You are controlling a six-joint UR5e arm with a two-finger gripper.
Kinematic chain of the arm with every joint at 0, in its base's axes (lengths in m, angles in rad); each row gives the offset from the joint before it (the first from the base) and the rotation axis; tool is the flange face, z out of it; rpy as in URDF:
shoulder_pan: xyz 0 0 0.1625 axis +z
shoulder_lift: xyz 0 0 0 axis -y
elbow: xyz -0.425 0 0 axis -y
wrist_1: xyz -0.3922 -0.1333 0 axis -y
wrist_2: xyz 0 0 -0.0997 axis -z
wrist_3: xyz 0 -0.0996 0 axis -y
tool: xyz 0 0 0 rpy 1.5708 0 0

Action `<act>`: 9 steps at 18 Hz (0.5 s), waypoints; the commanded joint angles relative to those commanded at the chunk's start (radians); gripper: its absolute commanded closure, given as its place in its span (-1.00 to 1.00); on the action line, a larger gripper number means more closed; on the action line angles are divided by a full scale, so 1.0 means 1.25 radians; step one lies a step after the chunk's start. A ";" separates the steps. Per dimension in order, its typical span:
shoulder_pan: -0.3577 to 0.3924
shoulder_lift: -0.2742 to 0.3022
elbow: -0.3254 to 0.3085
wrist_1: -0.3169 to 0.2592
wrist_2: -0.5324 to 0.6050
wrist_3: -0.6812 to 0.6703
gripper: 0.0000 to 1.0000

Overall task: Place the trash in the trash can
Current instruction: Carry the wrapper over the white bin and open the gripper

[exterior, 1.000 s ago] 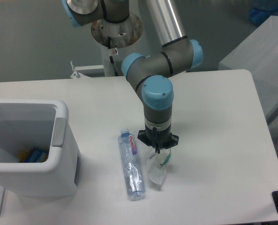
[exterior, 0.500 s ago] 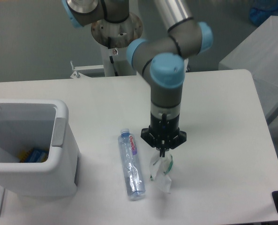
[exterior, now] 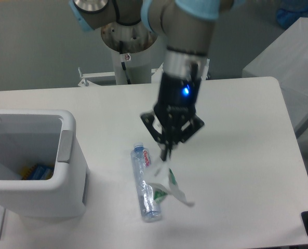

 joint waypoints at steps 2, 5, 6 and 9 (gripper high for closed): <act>-0.043 0.012 -0.002 -0.001 0.001 0.000 1.00; -0.104 0.036 -0.024 -0.002 0.004 0.009 1.00; -0.120 0.044 -0.032 -0.002 0.004 0.010 1.00; -0.176 0.049 -0.039 -0.002 0.007 0.013 1.00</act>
